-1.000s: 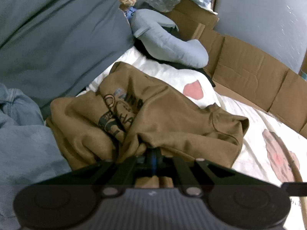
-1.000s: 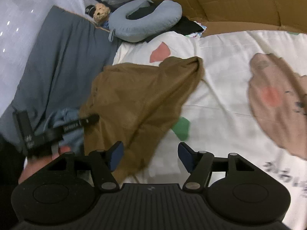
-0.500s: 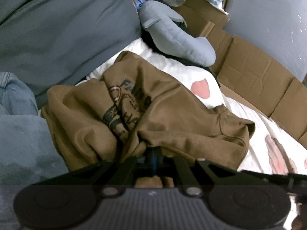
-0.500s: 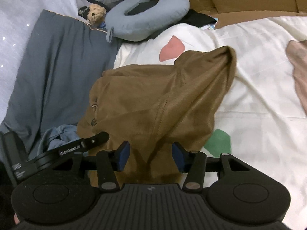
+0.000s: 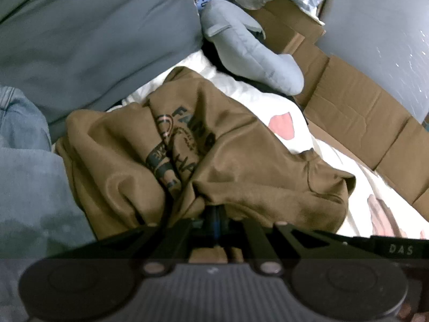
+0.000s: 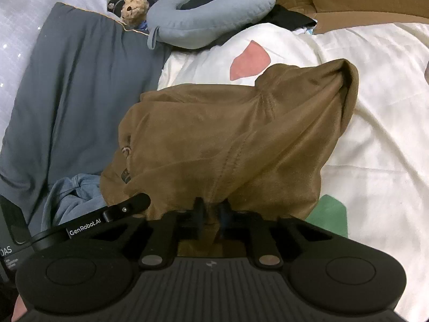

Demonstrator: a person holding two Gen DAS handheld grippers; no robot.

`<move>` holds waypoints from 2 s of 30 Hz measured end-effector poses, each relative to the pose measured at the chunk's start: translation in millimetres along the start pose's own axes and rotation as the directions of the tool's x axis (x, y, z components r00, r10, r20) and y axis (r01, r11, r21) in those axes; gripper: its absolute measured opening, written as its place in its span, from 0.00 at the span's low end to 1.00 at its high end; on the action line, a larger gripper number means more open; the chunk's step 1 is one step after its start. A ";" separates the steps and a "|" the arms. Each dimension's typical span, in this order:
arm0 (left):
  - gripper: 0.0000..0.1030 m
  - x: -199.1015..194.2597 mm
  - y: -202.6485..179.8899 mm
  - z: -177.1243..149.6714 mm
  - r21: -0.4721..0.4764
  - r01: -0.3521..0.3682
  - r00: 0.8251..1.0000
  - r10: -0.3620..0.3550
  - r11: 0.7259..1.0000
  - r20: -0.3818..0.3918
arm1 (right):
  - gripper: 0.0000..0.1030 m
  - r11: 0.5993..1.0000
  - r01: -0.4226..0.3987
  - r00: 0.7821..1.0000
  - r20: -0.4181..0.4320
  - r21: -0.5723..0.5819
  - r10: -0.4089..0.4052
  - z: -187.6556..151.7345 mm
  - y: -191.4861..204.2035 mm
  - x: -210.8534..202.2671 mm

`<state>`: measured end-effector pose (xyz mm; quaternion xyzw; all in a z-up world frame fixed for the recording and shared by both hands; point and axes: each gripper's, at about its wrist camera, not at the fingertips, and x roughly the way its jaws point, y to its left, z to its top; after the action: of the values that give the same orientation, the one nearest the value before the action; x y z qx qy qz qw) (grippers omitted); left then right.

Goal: Fold clothes

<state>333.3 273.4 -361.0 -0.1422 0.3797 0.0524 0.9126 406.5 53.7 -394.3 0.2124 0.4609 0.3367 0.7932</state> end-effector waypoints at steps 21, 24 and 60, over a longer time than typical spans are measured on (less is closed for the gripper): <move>0.77 -76.7 -36.9 -45.9 0.072 0.048 0.999 -0.047 0.996 -0.016 | 0.05 0.991 0.093 0.995 -0.029 -0.095 -0.096 28.6 -30.0 -123.7; 0.77 -72.8 -29.6 -48.8 0.056 0.025 0.999 -0.023 0.998 -0.031 | 0.05 0.985 0.126 0.991 -0.022 -0.116 -0.129 36.0 -37.9 -140.8; 0.75 26.8 19.9 -28.2 0.157 -0.193 0.981 0.195 0.968 0.008 | 0.04 0.865 0.466 0.884 0.117 -0.185 -0.452 140.6 -119.7 -174.0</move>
<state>329.0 283.6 -403.3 -0.0322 0.3982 0.1107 0.9100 509.3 -158.8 -301.2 0.0244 0.4327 0.1769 0.8837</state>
